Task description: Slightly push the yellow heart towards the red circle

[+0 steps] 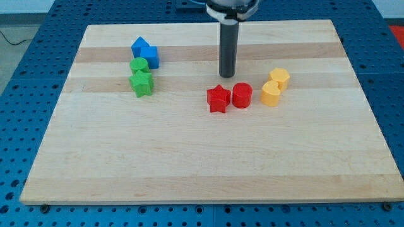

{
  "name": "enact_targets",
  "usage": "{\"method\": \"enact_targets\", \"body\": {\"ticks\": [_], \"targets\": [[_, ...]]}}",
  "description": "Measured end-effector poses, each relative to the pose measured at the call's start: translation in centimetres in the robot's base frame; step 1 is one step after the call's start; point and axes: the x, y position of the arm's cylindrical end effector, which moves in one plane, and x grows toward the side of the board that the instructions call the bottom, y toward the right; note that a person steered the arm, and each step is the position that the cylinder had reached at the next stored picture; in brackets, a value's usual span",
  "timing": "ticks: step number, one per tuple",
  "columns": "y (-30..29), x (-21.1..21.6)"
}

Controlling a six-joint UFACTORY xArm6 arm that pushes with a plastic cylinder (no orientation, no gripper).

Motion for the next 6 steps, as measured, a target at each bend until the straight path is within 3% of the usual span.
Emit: {"method": "enact_targets", "body": {"ticks": [1, 2, 3, 4, 6], "targets": [[6.7, -1.5], [17.0, 0.2], [21.2, 5.4], [20.2, 7.6], [12.6, 8.1]]}}
